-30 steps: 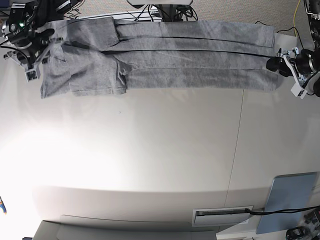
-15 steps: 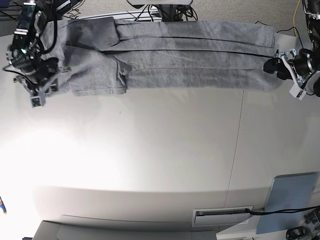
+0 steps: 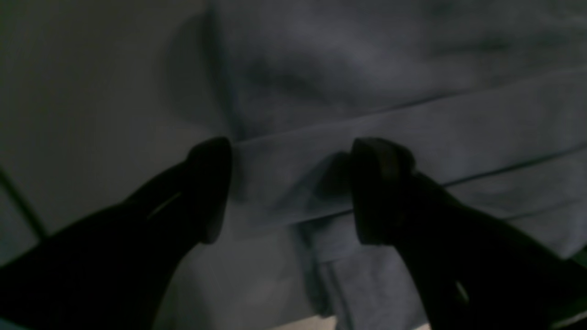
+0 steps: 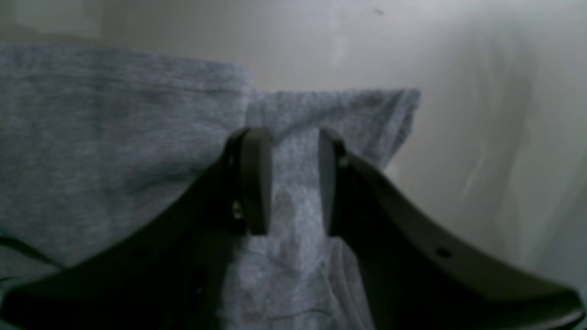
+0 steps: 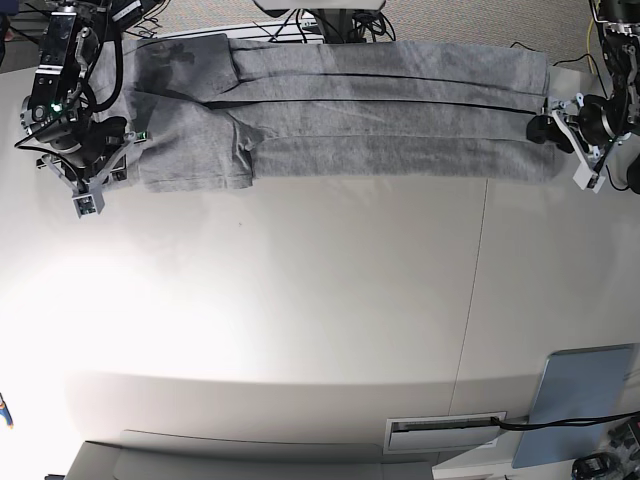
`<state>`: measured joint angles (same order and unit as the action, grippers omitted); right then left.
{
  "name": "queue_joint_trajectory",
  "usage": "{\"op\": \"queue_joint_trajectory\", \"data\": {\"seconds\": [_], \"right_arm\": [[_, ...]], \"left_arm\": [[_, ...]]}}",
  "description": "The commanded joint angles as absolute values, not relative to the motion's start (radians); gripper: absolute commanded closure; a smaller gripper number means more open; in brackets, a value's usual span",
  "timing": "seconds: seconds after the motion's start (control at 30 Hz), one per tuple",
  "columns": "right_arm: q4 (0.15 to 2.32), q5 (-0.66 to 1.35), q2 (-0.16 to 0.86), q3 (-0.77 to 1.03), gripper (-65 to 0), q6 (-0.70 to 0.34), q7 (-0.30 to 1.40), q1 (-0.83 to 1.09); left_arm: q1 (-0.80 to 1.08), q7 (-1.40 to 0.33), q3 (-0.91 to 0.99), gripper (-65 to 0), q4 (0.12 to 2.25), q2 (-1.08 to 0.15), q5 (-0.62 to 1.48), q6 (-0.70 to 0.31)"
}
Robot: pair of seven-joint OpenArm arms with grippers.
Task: Fold the T-shirt properly
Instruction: 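Release the hem and regrasp the folded edges with both grippers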
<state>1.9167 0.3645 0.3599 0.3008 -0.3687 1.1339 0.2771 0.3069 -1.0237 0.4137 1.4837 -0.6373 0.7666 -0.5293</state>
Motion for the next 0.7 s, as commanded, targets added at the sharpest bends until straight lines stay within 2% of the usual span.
{"op": "queue_joint_trajectory", "data": {"seconds": [0.0, 0.17, 0.37, 0.67], "right_arm": [[1.93, 0.366, 0.375, 0.308, -18.1, -0.369, 1.123, 0.269], [1.93, 0.365, 0.375, 0.308, -18.1, -0.369, 1.123, 0.269], [1.93, 0.366, 0.374, 0.307, -18.1, -0.369, 1.121, 0.269], [1.93, 0.513, 0.356, 0.307, -18.1, -0.41, 1.169, 0.292]], "left_arm": [[0.305, -1.015, 0.426, -41.5, 1.493, -0.661, 0.778, -0.531], [0.306, -1.016, 0.495, -41.5, 1.463, -0.659, 0.801, -0.533], [0.352, -1.067, 0.642, -41.5, 1.402, -0.659, 1.024, -0.615], [0.384, -1.065, 0.651, -41.5, 1.312, -0.632, 1.128, -0.656]]}}
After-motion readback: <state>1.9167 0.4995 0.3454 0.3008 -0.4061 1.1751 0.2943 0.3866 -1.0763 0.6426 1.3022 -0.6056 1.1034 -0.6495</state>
